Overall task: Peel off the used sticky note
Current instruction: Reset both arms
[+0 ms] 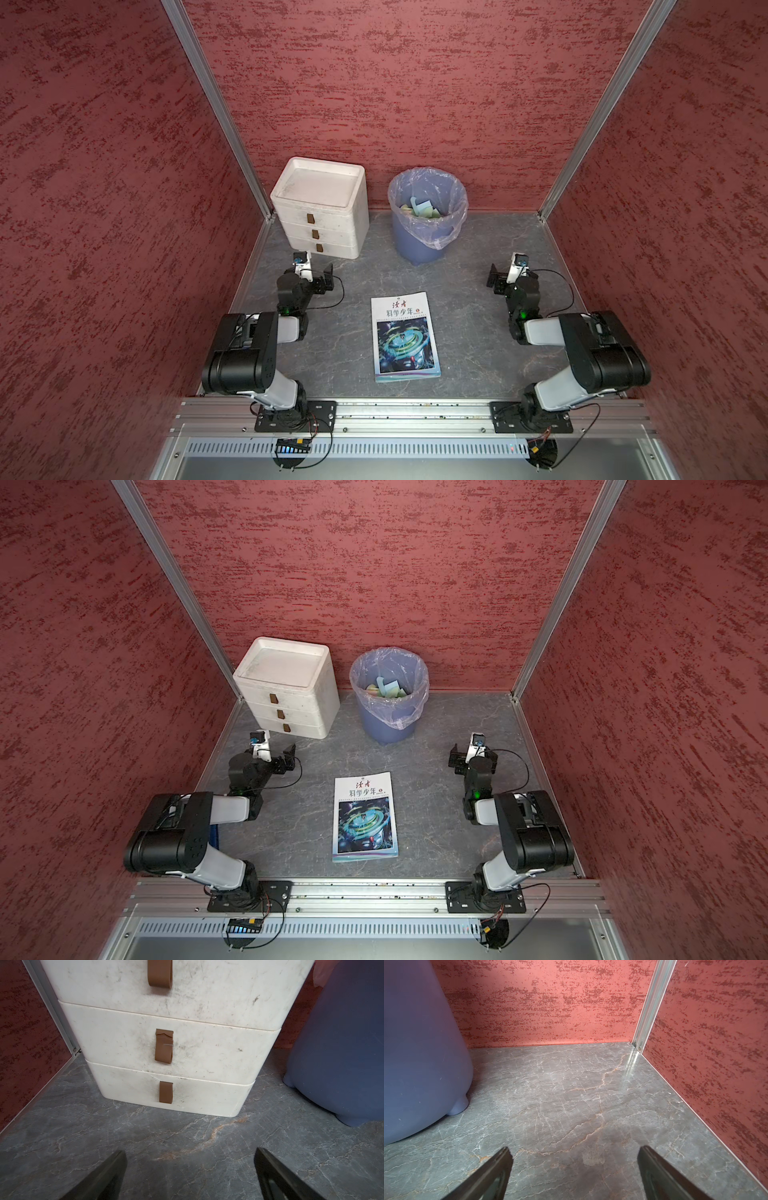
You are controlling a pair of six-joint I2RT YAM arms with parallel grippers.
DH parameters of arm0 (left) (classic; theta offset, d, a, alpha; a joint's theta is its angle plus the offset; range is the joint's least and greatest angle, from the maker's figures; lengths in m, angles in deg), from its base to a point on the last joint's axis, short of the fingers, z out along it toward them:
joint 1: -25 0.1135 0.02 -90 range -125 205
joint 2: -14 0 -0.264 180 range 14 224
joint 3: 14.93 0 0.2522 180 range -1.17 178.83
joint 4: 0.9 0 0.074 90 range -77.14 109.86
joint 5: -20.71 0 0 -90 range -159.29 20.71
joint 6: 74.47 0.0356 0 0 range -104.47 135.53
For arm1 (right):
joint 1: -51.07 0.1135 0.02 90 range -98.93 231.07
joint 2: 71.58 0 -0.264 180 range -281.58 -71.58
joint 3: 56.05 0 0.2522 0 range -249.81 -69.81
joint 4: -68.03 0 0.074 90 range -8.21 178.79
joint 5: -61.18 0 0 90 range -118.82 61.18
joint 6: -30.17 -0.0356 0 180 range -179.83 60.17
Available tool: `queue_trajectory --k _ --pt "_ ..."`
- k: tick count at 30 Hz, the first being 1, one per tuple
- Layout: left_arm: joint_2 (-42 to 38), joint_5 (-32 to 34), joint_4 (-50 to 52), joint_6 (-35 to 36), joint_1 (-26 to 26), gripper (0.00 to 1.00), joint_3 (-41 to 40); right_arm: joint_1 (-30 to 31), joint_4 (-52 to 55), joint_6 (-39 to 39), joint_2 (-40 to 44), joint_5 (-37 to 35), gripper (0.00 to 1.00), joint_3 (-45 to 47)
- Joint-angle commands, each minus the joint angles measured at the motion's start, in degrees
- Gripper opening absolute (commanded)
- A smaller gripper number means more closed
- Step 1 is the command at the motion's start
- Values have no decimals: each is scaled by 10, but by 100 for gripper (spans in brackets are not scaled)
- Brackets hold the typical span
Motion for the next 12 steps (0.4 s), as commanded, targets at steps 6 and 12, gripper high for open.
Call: queue_trajectory --k 6,12 --pt "-3 6 -1 -6 1 100 -1 -2 -2 -7 4 7 99 1" --pt "-3 2 -5 -8 3 100 -5 -2 -2 -6 4 7 99 0"
